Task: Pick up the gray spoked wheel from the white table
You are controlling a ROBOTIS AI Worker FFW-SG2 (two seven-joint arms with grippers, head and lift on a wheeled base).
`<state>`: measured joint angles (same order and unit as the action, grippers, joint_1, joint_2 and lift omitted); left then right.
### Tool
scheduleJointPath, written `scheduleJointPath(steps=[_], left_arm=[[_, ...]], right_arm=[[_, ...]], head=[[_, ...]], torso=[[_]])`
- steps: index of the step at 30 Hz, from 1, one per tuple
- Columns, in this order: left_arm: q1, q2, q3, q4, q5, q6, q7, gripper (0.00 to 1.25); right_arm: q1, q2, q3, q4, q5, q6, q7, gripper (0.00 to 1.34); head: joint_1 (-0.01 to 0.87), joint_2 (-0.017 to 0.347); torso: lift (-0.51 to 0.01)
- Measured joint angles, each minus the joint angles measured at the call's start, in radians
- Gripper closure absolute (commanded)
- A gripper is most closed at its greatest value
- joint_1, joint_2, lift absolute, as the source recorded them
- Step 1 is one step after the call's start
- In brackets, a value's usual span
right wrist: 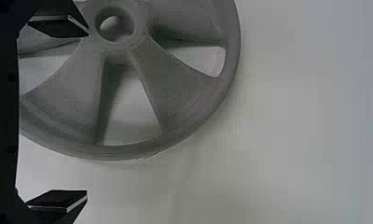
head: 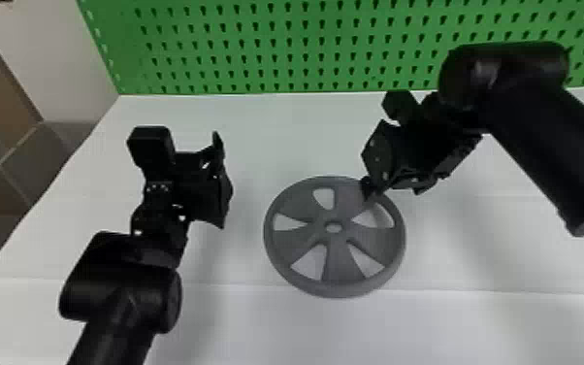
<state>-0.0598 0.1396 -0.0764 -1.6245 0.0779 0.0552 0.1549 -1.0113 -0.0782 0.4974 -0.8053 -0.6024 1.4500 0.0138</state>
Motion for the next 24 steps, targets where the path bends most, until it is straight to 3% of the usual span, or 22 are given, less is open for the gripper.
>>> scheduleJointPath(steps=[10,24], left_arm=[[0.0,0.0,0.002,0.0,0.003,0.0,0.0,0.19],[0.005,0.0,0.007,0.0,0.005,0.0,0.0,0.19]], right_arm=[[-0.001,0.023,-0.007,0.013,0.058,-0.087,0.015,0.08],[0.006,0.035,0.018,0.026,0.128,-0.17,0.048,0.08]], head=[[0.779,0.132],[0.779,0.132]], torso=[[-0.085],[-0.085]])
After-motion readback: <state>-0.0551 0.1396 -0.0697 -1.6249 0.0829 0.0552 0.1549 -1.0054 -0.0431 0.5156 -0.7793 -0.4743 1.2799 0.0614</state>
